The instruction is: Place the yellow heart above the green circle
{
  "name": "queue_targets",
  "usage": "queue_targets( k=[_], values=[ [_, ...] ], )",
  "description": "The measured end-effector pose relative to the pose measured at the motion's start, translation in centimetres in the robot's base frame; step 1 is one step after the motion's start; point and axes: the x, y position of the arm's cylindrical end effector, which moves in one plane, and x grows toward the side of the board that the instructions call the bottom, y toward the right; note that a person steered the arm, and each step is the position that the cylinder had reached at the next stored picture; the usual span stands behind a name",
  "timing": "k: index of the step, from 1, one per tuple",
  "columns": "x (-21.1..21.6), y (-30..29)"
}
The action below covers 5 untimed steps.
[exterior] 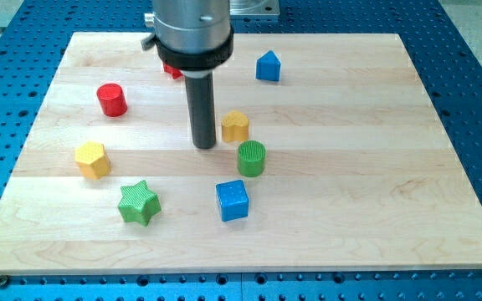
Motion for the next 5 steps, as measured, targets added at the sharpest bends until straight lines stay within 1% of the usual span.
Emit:
queue_targets(
  k=[1, 3, 5],
  values=[
    [-0.7, 0.0],
    [-5.2, 0.1],
    [-5.0, 0.5]
  ],
)
